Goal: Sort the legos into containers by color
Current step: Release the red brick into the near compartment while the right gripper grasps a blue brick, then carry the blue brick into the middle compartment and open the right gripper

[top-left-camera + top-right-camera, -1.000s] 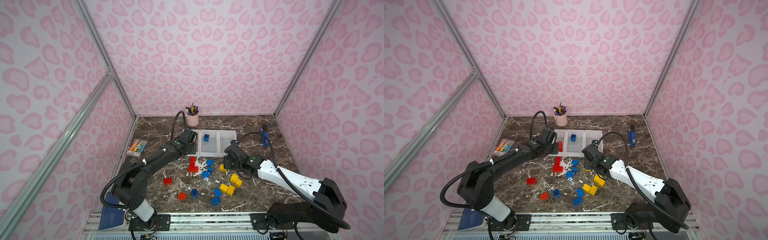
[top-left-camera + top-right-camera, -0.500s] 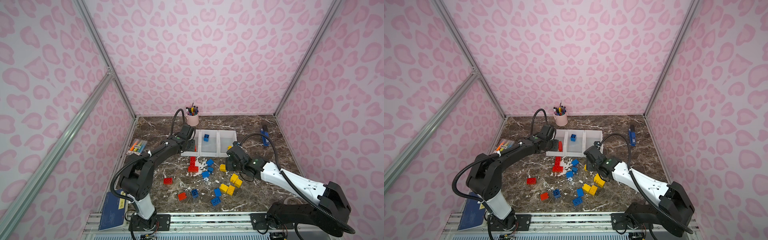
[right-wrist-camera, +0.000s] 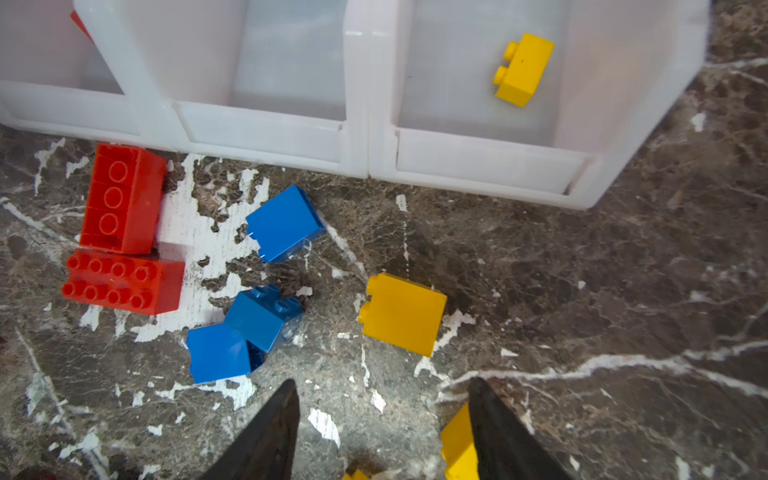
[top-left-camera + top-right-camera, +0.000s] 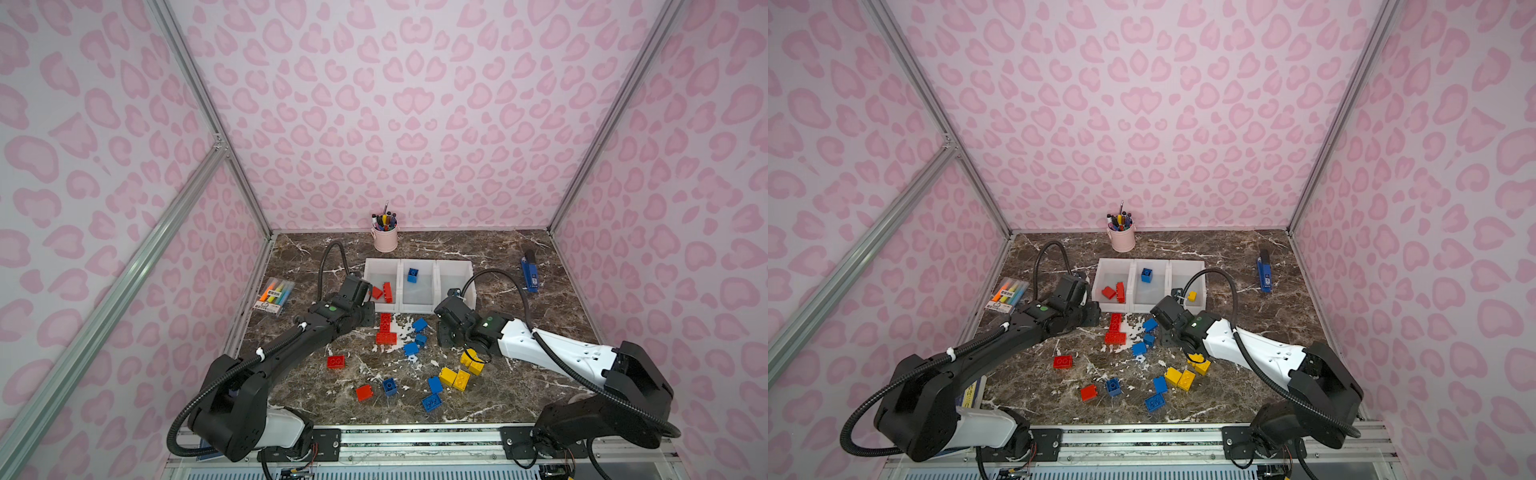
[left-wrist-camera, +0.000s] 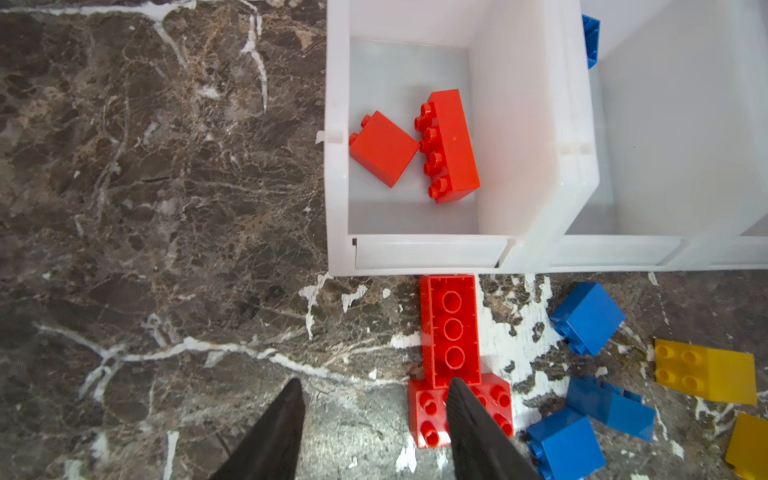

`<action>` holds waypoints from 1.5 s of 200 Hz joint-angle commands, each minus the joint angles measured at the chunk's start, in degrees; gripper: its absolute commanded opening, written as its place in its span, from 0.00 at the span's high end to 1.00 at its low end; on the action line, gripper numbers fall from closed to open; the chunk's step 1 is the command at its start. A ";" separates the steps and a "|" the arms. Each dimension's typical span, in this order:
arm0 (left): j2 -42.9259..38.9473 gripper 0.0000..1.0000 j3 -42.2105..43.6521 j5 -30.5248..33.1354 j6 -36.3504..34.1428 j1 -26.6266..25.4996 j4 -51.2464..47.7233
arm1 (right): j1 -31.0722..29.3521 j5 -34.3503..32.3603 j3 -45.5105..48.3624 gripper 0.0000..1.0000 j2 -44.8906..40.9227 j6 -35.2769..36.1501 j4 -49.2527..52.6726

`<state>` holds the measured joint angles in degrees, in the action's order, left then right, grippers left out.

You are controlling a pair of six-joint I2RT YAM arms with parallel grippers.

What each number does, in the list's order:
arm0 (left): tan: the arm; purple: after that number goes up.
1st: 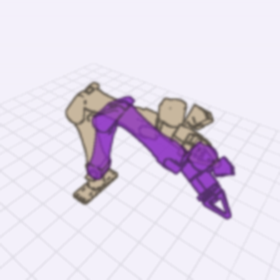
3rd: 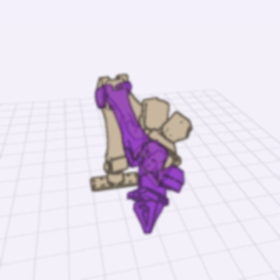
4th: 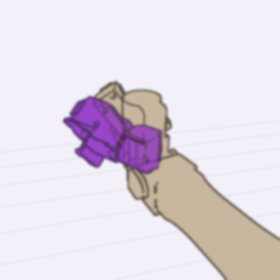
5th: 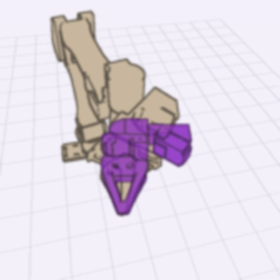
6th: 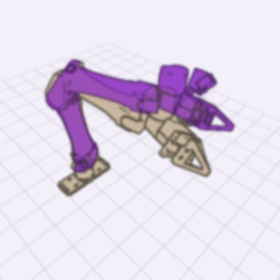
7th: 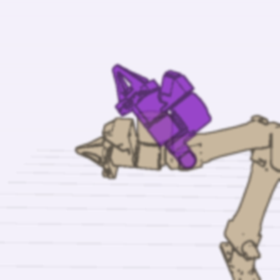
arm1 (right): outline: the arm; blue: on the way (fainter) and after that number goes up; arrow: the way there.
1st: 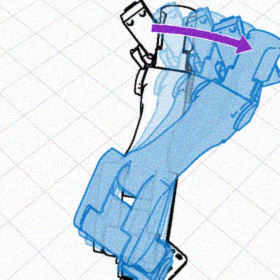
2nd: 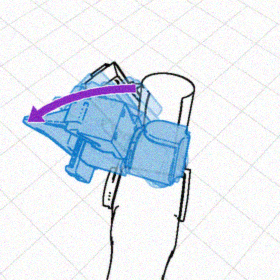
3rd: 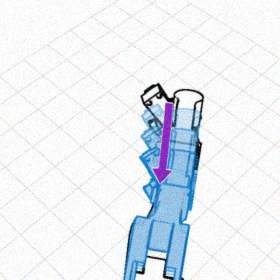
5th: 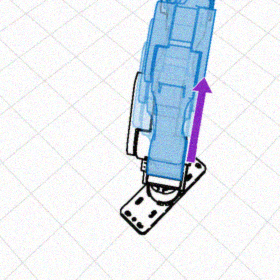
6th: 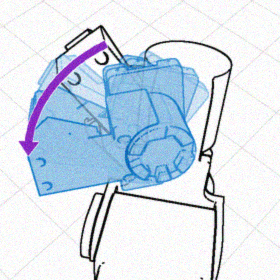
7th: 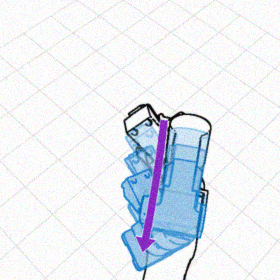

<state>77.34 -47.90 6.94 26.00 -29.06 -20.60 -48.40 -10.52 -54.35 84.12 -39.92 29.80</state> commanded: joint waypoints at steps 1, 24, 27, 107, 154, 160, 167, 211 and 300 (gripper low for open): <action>-3.34 0.42 3.60 0.79 3.71 -0.13 1.08 | -0.89 1.15 -1.64 0.35 2.87 0.36 -2.02; -6.44 0.42 6.77 0.88 5.22 -0.38 1.00 | -1.85 2.20 -3.77 0.35 6.07 0.69 -2.70; -6.68 0.42 7.12 0.88 5.39 -0.45 0.92 | -2.01 2.36 -4.05 0.35 6.47 0.66 -2.79; -9.73 0.41 9.01 1.94 6.43 -2.48 -0.24 | -5.03 -0.43 -10.37 0.35 16.25 -4.58 -2.18; -9.75 0.41 9.42 2.03 6.76 -3.70 -0.38 | -5.10 -2.09 -11.76 0.38 19.43 -6.69 -0.50; -9.75 0.41 9.48 2.03 6.78 -3.80 -0.42 | -5.08 -2.13 -11.88 0.39 19.71 -7.04 -0.36; -9.69 0.41 9.47 2.03 6.78 -3.90 -0.42 | -4.92 -2.14 -11.88 0.40 20.01 -7.39 -0.36; -9.66 0.41 9.44 2.29 6.87 -4.75 -0.49 | -4.78 -1.96 -11.58 0.50 20.91 -8.24 -0.59; -10.02 0.40 10.04 2.99 7.48 -5.40 -0.47 | -4.68 -2.35 -9.11 0.68 18.85 -8.51 -1.36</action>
<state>67.79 -38.11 9.06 32.95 -34.48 -20.93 -53.12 -11.97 -63.77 103.35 -48.05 27.94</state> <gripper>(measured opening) 0.599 0.355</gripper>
